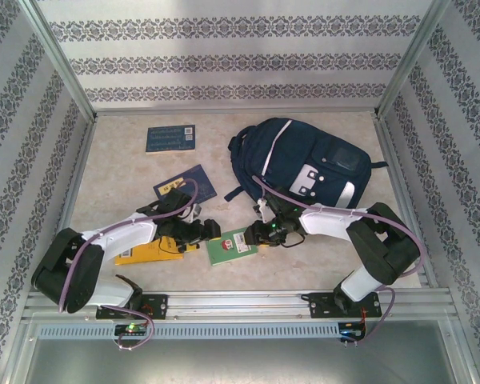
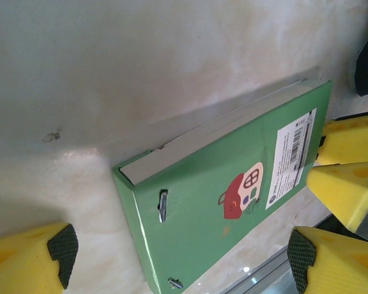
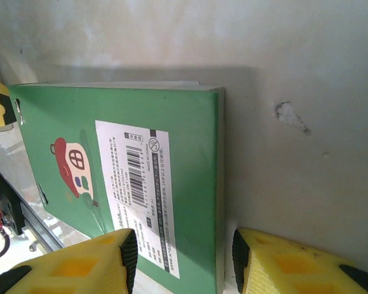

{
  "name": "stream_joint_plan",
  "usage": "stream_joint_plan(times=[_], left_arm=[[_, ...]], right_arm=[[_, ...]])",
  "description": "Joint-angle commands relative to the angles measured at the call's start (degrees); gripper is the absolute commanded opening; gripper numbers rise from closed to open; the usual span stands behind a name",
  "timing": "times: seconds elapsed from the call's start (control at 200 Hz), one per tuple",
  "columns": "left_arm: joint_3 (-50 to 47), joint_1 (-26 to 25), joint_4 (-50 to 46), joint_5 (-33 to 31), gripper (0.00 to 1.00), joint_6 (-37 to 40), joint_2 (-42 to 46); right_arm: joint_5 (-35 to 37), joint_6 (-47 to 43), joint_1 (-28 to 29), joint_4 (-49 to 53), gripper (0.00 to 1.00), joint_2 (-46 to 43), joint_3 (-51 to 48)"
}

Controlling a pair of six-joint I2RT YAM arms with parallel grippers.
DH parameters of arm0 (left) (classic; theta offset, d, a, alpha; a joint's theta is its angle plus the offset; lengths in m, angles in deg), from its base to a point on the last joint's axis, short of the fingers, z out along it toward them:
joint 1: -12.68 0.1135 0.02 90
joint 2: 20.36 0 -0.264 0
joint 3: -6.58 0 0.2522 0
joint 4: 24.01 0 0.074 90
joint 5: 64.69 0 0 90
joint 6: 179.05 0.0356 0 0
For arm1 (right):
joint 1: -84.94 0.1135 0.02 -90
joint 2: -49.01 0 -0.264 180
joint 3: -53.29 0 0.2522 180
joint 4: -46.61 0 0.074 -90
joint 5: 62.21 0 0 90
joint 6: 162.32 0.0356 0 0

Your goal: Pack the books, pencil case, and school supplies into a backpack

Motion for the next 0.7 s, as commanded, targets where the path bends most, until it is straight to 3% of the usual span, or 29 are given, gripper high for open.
stream_joint_plan(times=[0.0,0.325,0.605,0.695], left_arm=[[0.2,-1.0,2.0,1.0,0.89,0.4,-1.1],[2.0,-2.9,4.1,2.8,0.89,0.6,-5.4],[3.0,-3.5,4.5,3.1,0.88,0.7,-6.3],[3.2,-3.5,4.5,3.1,0.88,0.7,-6.4]], right_arm=[[1.2,-0.7,-0.8,-0.6,0.47,-1.2,-0.2],[-9.7,5.1,-0.7,-9.8,0.43,5.6,-0.3],[-16.5,11.9,-0.8,-15.8,0.35,3.0,-1.0],[-16.7,12.5,-0.8,-15.9,0.28,2.2,-1.4]])
